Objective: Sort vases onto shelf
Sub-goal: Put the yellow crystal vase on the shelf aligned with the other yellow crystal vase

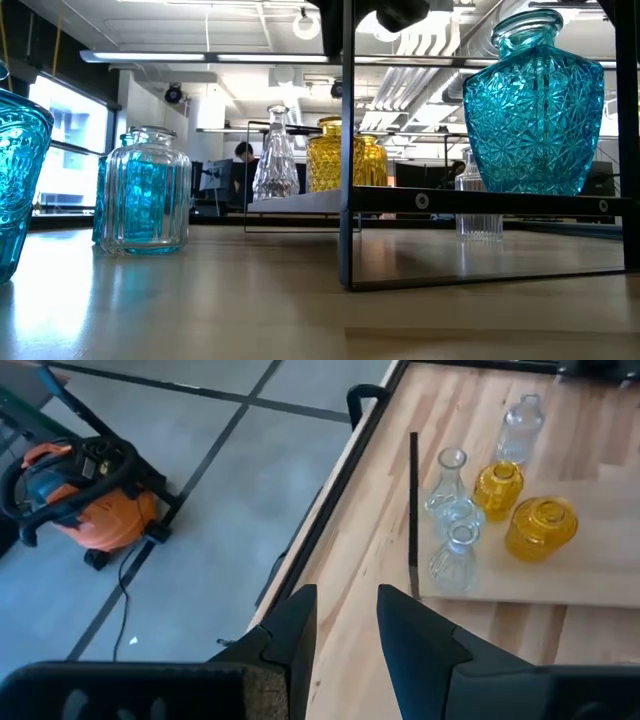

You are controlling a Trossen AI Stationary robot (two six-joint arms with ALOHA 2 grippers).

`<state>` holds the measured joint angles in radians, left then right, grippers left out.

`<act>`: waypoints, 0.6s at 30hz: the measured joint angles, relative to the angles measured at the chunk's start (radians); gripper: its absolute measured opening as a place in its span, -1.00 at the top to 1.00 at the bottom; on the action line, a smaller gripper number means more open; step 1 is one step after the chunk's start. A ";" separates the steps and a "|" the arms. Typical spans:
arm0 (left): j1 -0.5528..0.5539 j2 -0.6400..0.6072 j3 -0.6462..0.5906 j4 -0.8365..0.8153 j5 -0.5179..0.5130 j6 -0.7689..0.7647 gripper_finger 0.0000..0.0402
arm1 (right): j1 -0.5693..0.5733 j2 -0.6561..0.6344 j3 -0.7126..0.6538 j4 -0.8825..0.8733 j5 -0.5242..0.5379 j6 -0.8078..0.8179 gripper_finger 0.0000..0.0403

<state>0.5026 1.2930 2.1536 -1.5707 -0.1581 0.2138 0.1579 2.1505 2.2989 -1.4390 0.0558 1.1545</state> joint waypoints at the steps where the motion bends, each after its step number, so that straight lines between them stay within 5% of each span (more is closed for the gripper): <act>1: -0.001 -0.001 0.000 0.000 0.008 0.000 0.49 | 0.003 0.000 -0.012 -0.001 -0.001 0.012 1.00; 18: -0.001 0.000 0.000 0.029 0.037 0.032 0.49 | -0.050 0.002 -0.272 0.128 -0.075 -0.032 1.00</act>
<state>0.5015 1.2926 2.1536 -1.5421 -0.1215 0.2459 0.1081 2.1521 2.0265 -1.3109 -0.0194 1.1222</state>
